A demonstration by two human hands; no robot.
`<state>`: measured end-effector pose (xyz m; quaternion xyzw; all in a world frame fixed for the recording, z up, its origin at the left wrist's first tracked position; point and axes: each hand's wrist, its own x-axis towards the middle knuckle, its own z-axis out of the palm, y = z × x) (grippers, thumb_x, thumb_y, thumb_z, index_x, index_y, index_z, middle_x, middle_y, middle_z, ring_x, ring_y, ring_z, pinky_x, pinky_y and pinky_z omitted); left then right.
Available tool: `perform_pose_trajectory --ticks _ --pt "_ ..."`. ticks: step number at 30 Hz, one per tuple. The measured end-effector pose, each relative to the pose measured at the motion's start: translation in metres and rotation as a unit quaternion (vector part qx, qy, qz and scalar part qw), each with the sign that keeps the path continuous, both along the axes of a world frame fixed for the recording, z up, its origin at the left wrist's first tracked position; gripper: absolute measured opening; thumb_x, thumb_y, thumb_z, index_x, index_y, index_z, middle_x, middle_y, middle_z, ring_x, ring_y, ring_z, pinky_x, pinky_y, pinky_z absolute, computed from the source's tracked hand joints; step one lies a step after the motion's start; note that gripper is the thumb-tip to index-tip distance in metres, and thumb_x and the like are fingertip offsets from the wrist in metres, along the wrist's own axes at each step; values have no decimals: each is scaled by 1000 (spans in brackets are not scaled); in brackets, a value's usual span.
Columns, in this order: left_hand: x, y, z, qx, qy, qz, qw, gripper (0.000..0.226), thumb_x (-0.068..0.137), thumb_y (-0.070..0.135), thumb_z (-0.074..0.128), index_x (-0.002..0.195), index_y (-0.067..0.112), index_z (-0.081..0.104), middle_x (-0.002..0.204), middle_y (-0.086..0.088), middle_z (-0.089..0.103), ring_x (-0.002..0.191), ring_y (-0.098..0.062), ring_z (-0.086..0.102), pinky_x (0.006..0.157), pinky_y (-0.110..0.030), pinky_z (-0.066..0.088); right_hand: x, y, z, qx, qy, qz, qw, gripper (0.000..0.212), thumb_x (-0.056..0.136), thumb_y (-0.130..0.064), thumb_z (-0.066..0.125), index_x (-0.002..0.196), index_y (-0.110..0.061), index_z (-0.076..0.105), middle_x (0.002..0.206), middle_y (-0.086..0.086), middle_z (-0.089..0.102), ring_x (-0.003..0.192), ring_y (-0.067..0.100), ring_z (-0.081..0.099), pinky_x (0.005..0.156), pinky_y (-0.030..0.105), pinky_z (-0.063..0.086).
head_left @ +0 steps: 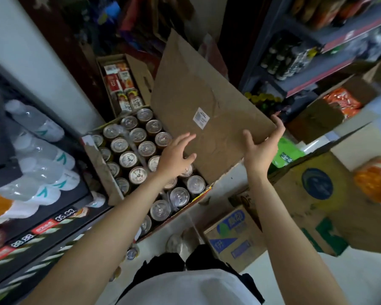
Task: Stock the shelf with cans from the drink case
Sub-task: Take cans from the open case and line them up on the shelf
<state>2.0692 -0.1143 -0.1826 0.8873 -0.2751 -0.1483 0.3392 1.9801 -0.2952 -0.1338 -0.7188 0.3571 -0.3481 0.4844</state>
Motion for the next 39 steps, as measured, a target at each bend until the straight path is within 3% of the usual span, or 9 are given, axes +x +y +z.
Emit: perform_pose_trajectory --ticks 5,8,13,17,21,25,31,37,39 --pt "-4 -33 -21 115 14 -46 992 64 89 39 58 145 31 28 156 4 20 142 -21 20 112 -43 22 7 -37 -36 28 160 -36 986 104 79 -20 74 151 -18 -1 153 17 15 138 31 27 109 34 29" --pt "-8 -42 -37 198 12 -66 978 68 89 43 56 147 31 24 158 3 14 142 -23 19 114 -45 17 1 -40 -61 -137 324 -31 935 99 78 -33 73 151 -16 8 156 22 2 143 41 10 114 48 19" --pt "-8 -44 -59 252 -31 -86 963 67 91 43 51 148 32 20 159 8 7 143 -20 16 115 -50 15 -6 -5 -106 -302 435 240 813 75 87 -40 60 147 -12 25 158 15 10 146 34 0 115 53 -9" --pt "1 -41 -65 284 -33 -123 950 62 94 40 46 149 27 20 158 8 12 143 -14 12 115 -49 10 0 9 -129 -218 491 324 779 70 94 -51 35 146 -7 21 157 10 17 146 26 11 114 56 2" --pt "3 -28 -56 140 13 -76 987 53 90 21 54 141 19 39 143 -2 46 132 -19 38 113 -41 18 15 7 -120 -227 519 322 759 53 94 -39 41 132 -2 40 140 19 40 130 36 36 107 48 26" --pt "-10 18 -40 53 -38 51 997 38 86 19 61 124 20 56 114 4 65 110 -17 56 97 -38 43 29 21 -109 -365 364 345 785 26 72 -7 61 98 -2 63 97 19 61 85 40 56 71 42 45" --pt "-26 95 -27 21 -86 307 948 28 83 21 68 110 17 59 91 11 64 87 -11 60 75 -26 47 70 66 -97 -365 181 508 759 38 68 -5 64 106 -10 64 101 10 66 88 35 57 72 42 48" --pt "7 77 -57 216 -41 165 961 69 81 50 63 138 18 39 134 -6 46 125 -26 38 102 -37 32 117 86 -105 -464 381 533 596 69 78 -42 67 134 -14 39 131 12 45 120 31 43 98 41 34" --pt "16 63 -63 291 -20 155 944 81 77 62 59 140 19 32 137 -9 43 126 -29 34 104 -39 28 121 90 -107 -492 415 495 584 78 73 -51 69 132 -12 36 127 15 47 116 31 44 95 40 35"
